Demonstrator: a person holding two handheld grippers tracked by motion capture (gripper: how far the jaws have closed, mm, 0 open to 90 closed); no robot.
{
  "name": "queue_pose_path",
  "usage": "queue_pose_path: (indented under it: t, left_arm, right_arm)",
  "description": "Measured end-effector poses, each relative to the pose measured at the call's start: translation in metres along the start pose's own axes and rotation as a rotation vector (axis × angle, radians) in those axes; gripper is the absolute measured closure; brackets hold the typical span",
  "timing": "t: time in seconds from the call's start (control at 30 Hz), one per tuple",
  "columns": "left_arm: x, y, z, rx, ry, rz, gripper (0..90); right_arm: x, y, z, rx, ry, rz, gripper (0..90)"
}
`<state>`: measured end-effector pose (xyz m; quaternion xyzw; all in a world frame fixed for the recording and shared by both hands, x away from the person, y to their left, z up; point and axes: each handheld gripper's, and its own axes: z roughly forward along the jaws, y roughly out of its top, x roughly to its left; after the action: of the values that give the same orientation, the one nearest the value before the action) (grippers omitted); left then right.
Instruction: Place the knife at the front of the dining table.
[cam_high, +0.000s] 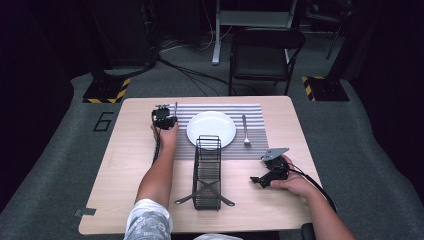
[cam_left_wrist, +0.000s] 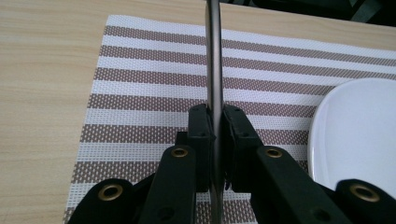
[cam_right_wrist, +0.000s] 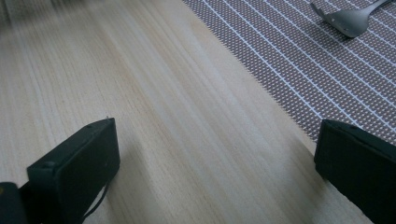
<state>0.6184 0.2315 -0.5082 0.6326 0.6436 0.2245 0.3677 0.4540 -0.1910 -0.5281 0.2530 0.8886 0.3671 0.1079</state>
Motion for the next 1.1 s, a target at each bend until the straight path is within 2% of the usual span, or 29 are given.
queue_pose_path:
  t: [0.2, 0.27, 0.53, 0.63, 0.73, 0.83, 0.9, 1.1]
  left_arm:
    - [0.003, -0.001, 0.005, 0.030, 0.000, -0.025, 82.3]
    - [0.004, -0.001, 0.006, 0.038, -0.013, -0.036, 81.3]
    - [0.001, 0.000, 0.004, 0.026, -0.038, -0.026, 78.2]
    - [0.001, 0.001, 0.003, 0.028, -0.030, -0.013, 76.3]
    - [0.004, 0.001, 0.002, 0.024, -0.029, -0.027, 74.6]
    - [0.005, 0.000, -0.002, 0.022, -0.036, -0.031, 71.6]
    - [0.007, 0.000, -0.005, 0.020, -0.040, -0.017, 68.5]
    - [0.012, 0.006, -0.019, 0.022, -0.048, -0.019, 55.6]
  right_arm:
    - [0.000, 0.000, 0.000, 0.000, 0.001, -0.001, 0.0]
    - [0.000, 0.000, 0.000, 0.000, 0.000, 0.000, 0.0]
    - [0.000, 0.000, 0.000, 0.000, 0.000, 0.000, 0.0]
    - [0.000, 0.000, 0.000, 0.000, 0.001, 0.000, 0.0]
    - [0.000, 0.000, 0.000, 0.000, 0.001, -0.001, 0.0]
    - [0.000, 0.000, 0.000, 0.000, 0.001, 0.000, 0.0]
    - [0.000, 0.000, 0.000, 0.000, 0.001, 0.000, 0.0]
    - [0.000, 0.000, 0.000, 0.000, 0.001, 0.000, 0.0]
